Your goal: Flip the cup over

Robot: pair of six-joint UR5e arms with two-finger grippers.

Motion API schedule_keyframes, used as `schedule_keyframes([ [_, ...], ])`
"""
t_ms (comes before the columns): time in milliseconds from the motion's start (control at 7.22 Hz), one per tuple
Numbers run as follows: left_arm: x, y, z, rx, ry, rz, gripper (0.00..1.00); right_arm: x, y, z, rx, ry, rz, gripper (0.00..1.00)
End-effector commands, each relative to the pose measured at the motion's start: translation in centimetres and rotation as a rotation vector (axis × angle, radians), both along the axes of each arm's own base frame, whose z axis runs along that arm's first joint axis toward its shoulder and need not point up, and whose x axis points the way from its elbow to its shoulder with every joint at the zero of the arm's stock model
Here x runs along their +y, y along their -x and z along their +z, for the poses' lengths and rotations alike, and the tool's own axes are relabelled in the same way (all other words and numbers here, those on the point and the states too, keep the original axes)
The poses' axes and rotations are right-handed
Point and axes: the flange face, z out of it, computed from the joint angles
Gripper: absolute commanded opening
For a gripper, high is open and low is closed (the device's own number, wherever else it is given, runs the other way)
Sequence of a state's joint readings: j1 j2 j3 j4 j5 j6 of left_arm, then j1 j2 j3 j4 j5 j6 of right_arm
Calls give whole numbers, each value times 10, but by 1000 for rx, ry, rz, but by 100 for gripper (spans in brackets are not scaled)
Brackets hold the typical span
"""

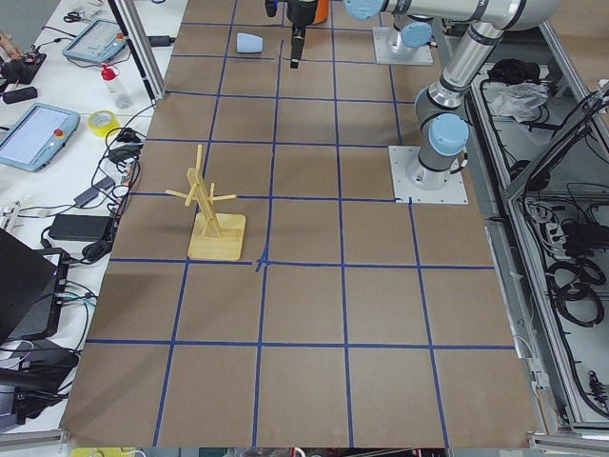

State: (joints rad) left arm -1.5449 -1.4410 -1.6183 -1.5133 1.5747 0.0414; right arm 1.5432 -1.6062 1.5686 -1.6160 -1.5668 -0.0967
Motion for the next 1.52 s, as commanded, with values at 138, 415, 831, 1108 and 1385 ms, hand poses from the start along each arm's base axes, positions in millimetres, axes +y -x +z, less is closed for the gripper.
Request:
schedule_keyframes([
  [138,0,1,-4,1,-8,-1,100,-1,-1,-2,-7,-4,0,100],
  [415,0,1,-4,1,-8,-1,100,-3,-1,-4,-13,-7,1,100],
  [831,0,1,-4,1,-8,-1,100,-4,0,-5,-1,-9,0,100],
  [1108,0,1,-4,1,-8,-1,100,-6,1,-6,2,-6,-2,100],
  [1385,0,1,-4,1,-8,-1,100,-12,5,-13,2,-17,-11,100],
])
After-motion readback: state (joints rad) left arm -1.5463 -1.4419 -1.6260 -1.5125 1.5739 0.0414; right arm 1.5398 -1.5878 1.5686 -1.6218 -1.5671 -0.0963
